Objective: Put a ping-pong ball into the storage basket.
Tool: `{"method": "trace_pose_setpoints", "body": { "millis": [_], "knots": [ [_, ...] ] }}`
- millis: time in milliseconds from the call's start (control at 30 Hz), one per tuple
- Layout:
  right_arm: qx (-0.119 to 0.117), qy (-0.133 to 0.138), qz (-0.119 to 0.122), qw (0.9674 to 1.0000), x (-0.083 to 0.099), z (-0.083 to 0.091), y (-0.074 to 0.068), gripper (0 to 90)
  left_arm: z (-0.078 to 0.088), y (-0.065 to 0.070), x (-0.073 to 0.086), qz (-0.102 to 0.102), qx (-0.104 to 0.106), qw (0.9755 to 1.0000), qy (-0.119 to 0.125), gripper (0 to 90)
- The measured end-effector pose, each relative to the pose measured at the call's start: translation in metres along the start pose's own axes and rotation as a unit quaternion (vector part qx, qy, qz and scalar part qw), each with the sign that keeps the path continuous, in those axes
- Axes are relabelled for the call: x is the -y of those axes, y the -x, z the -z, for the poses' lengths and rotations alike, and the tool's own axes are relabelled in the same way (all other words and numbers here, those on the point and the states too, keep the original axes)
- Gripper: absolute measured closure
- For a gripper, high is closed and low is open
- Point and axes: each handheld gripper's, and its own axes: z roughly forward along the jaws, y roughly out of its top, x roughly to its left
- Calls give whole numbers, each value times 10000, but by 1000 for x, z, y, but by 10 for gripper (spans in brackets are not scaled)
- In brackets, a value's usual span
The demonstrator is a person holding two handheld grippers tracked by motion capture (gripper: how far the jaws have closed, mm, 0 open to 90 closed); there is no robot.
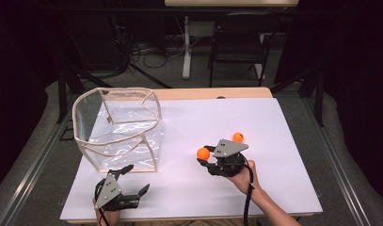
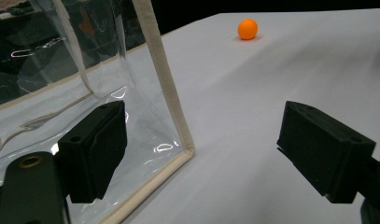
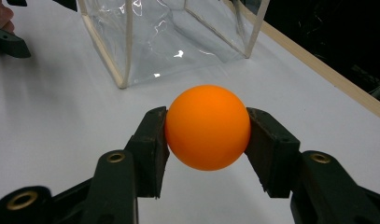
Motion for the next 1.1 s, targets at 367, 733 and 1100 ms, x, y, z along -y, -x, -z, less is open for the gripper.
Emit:
{"method": "trace_pose_setpoints", "body": {
  "millis": [367, 733, 1100],
  "knots": [
    [-1, -37, 39, 10000, -5, -5, 1, 505, 0, 0, 0, -1, 4, 10000, -4, 157],
    [-11, -29, 74, 10000, -12, -10, 3, 505, 0, -1, 0, -4, 24, 10000, -24, 157],
    [-33, -2, 125, 9999, -21, -12, 4, 505, 0, -1, 0, -12, 27, 10000, -17, 157]
  ]
}}
